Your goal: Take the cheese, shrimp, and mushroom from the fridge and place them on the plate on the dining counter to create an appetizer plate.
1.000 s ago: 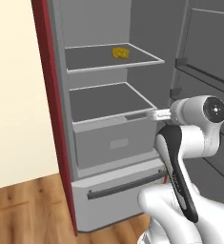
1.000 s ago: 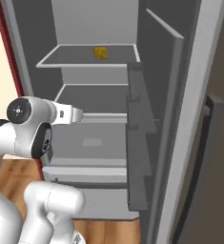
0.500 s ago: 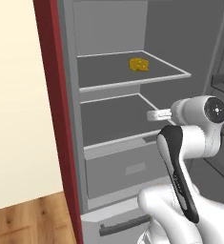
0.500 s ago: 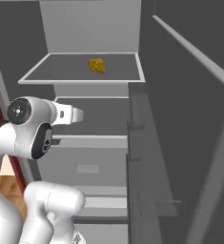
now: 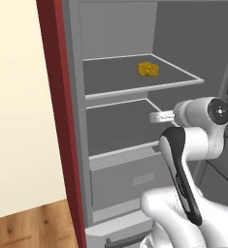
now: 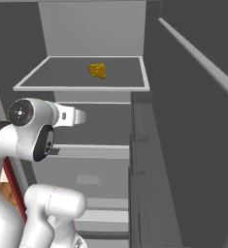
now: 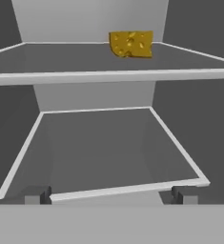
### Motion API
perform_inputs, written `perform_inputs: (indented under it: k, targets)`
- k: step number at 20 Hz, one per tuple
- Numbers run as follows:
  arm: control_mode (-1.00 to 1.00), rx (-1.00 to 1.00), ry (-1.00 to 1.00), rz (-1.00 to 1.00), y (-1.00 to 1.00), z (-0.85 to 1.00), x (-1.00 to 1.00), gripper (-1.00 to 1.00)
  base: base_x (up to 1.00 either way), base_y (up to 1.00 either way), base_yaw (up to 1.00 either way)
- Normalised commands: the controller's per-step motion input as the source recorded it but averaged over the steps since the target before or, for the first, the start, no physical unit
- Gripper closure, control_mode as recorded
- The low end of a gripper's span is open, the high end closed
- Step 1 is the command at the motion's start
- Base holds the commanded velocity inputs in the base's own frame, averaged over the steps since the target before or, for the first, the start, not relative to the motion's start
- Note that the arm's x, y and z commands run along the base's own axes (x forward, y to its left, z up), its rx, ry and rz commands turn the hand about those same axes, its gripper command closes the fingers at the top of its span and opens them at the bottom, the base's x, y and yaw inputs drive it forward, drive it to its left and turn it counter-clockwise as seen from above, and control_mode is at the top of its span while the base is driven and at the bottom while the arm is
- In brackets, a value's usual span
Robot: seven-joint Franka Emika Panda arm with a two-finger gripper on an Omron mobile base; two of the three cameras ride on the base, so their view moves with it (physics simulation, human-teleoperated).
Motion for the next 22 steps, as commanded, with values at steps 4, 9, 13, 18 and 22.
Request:
perform_inputs:
  k: [4,9,13,18,22]
  targets:
    - [-1.00,-0.01,0.00,0.00,-0.09,0.31,0.00,-1.00,0.00,0.00,0.00]
    - [-1.00,-0.02,0.00,0.00,-0.28,0.38,-0.01,-1.00,0.00,0.00,0.00]
    - [-1.00,0.00,0.00,0.03,-0.29,0.30,0.03,-1.00,0.00,0.00,0.00]
    - [-1.00,-0.01,0.00,0.02,-0.02,0.32,0.08,-1.00,0.00,0.00,0.00]
    - [-1.00,0.00,0.01,0.01,0.00,0.35,0.08,-1.00,0.00,0.00,0.00]
